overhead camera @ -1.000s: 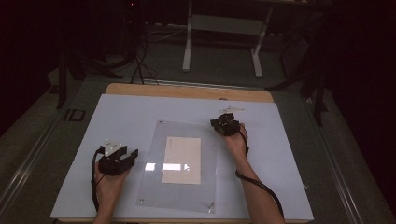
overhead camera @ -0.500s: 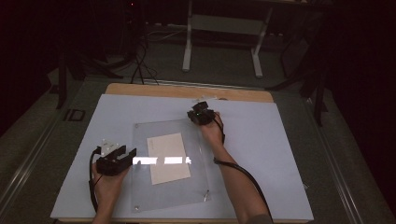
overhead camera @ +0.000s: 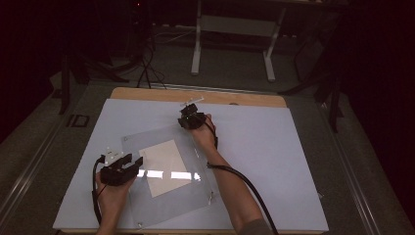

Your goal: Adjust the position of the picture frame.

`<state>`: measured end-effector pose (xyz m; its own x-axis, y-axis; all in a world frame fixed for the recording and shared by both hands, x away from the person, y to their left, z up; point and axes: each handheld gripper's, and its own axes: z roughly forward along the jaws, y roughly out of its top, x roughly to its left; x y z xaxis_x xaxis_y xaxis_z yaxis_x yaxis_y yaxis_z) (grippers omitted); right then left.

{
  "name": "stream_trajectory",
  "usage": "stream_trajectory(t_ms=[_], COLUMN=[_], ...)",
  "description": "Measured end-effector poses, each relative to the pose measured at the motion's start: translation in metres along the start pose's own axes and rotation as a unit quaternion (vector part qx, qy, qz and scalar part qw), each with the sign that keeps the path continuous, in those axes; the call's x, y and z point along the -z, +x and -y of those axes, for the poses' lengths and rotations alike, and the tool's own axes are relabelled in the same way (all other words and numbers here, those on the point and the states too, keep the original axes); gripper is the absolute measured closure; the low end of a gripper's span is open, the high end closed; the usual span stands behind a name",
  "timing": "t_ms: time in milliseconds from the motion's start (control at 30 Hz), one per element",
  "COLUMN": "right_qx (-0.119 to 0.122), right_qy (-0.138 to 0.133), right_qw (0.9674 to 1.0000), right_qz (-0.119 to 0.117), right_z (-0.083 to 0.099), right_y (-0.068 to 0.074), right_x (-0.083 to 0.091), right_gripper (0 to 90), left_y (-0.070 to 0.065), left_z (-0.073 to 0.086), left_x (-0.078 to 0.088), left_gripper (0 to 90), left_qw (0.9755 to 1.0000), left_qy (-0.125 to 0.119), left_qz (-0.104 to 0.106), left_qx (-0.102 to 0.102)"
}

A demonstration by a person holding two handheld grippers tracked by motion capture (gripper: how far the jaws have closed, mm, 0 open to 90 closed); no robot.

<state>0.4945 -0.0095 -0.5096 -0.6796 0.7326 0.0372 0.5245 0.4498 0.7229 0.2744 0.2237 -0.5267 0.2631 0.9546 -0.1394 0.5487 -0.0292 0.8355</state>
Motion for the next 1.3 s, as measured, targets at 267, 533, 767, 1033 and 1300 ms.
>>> stream_trajectory(t_ms=[267, 533, 767, 1033, 1300], right_qx=[0.012, 0.008, 0.025, 0.033, 0.038], right_qy=[-0.026, -0.034, -0.031, -0.029, -0.028], right_qw=[0.9994, 0.9989, 0.9988, 0.998, 0.9978], right_qz=[-0.02, -0.03, -0.03, -0.046, -0.048], right_z=[0.025, 0.067, 0.094, 0.124, 0.148], right_y=[-0.013, -0.027, -0.032, -0.036, -0.032], right_x=[0.034, 0.082, 0.113, 0.146, 0.165], right_gripper=[64.8, 64.6, 64.4, 63.6, 61.1], left_y=[0.001, -0.002, -0.005, -0.006, -0.005], left_z=[0.001, 0.0, -0.002, -0.008, -0.021], left_x=[0.0, -0.003, -0.008, -0.014, -0.018], left_gripper=[50.2, 49.7, 47.4, 47.2, 47.7], left_qw=[0.9999, 0.9999, 0.9998, 0.9994, 0.9992], left_qy=[0.0, 0.003, 0.015, 0.019, 0.017], left_qz=[0.0, 0.009, 0.014, 0.029, 0.033], left_qx=[0.012, 0.006, -0.005, -0.004, -0.013])
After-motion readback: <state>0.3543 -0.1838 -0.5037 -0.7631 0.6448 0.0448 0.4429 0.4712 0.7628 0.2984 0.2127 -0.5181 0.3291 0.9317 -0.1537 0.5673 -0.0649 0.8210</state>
